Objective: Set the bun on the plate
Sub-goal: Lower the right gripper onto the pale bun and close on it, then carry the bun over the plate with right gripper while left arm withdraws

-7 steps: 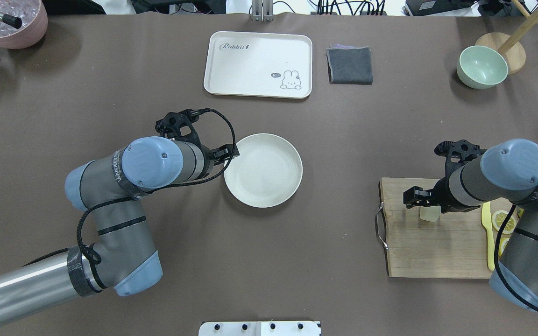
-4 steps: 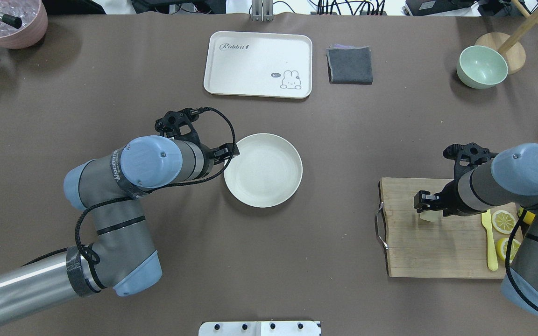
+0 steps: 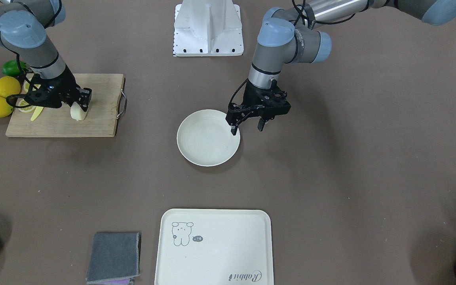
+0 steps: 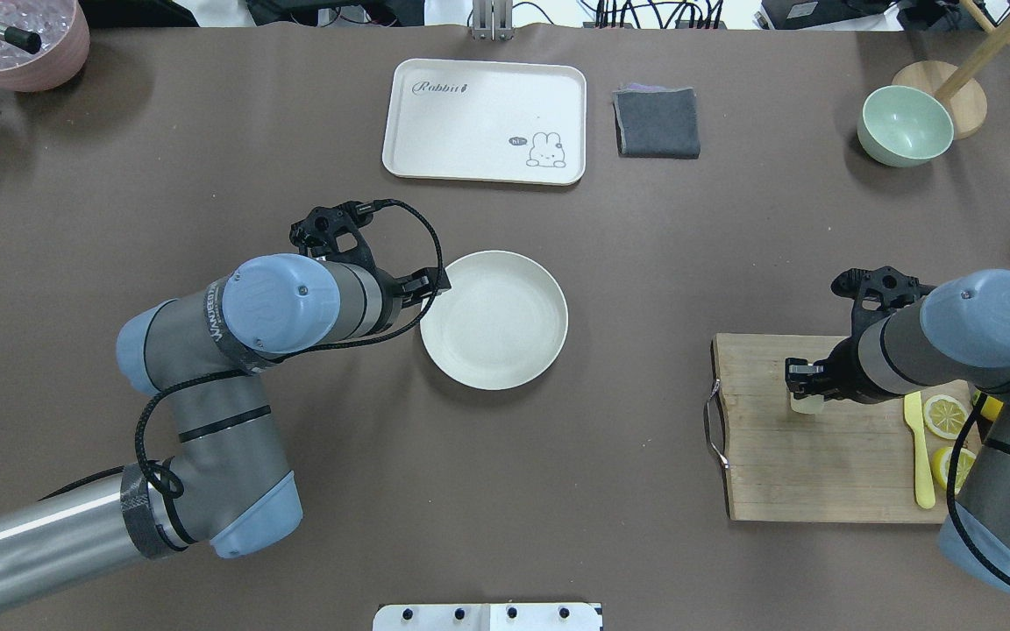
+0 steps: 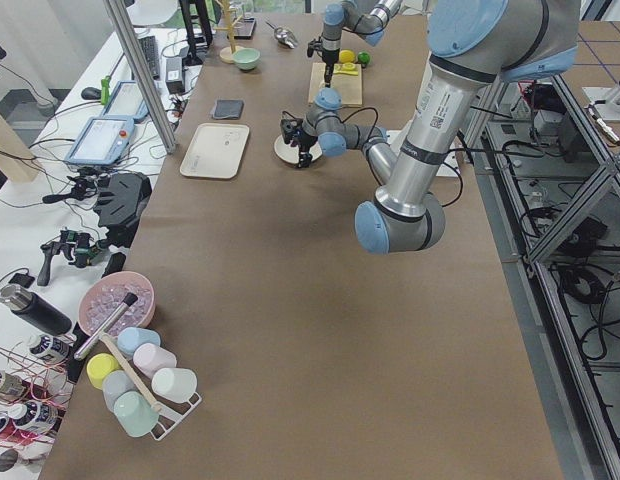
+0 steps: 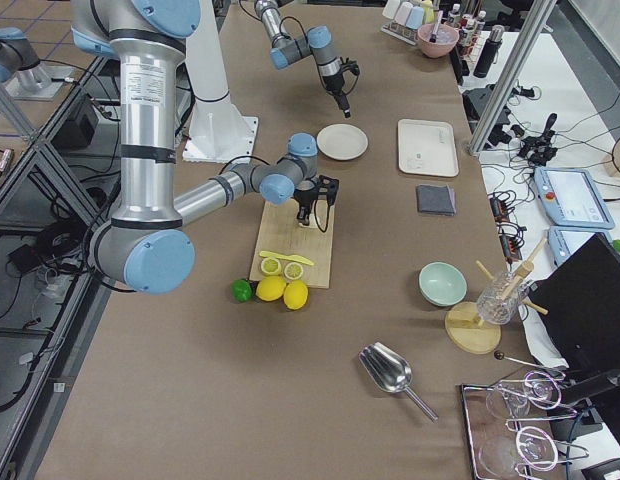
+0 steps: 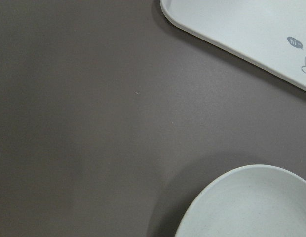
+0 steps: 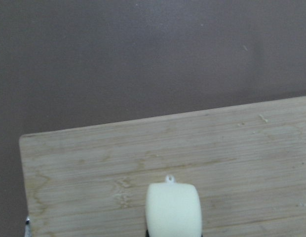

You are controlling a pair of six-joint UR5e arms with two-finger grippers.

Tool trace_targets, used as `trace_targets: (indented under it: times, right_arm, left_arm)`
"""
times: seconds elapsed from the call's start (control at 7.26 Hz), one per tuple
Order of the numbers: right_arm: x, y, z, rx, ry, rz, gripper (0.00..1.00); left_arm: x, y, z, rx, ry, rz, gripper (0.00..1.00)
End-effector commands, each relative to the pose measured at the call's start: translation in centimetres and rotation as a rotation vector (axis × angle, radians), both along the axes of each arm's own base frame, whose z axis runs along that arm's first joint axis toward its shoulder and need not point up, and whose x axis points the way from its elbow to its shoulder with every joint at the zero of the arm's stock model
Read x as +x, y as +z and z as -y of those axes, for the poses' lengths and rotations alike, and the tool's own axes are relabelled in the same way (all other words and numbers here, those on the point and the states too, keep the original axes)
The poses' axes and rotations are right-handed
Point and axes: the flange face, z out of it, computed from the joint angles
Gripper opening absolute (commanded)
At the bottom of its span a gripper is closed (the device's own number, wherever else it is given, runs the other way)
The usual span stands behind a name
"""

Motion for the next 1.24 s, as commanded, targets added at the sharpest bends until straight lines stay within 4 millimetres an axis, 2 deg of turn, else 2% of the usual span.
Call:
trace_targets:
  times: [0.0, 0.14, 0.28, 0.41, 0.55, 0.83, 0.96, 1.1]
  right_arm:
    - [0.1, -2.8, 2.0, 0.018, 0.026, 0.045, 0.12]
    - [-0.8, -4.8, 2.9, 0.031, 0.027, 0.066, 0.13]
    - [-3.4, -9.6, 4.7, 0.025, 0.026, 0.052, 0.15]
    - [-5.8, -15.9, 6.0, 0.021, 0.020, 0.036, 0.17]
    - [-8.7, -20.9, 6.3, 0.036, -0.002, 0.050, 0.17]
    - [-16.2, -26.3, 8.5, 0.074, -0.021, 0.050, 0.18]
    - [-19.7, -28.0, 10.0, 0.070, -0.032, 0.032, 0.21]
    - [-21.8, -28.6, 11.0, 0.082, -0.031, 0.032, 0.24]
  left_arm:
    - [-2.1, 1.3, -0.8, -0.001, 0.001, 0.001, 0.98]
    - [-4.2, 1.6, -0.5, 0.045, 0.010, 0.015, 0.98]
    - [-6.0, 3.1, 0.4, 0.053, -0.001, 0.043, 0.98]
    - [-7.3, 3.7, 1.5, 0.048, -0.022, 0.052, 0.98]
    - [-8.4, 4.8, 2.2, 0.024, -0.014, 0.054, 0.98]
    - [-11.0, 6.5, 3.6, 0.014, -0.020, 0.075, 0.98]
    - [-12.2, 7.4, 4.5, 0.035, -0.017, 0.102, 0.98]
    - [-13.4, 8.1, 5.5, 0.040, -0.031, 0.120, 0.98]
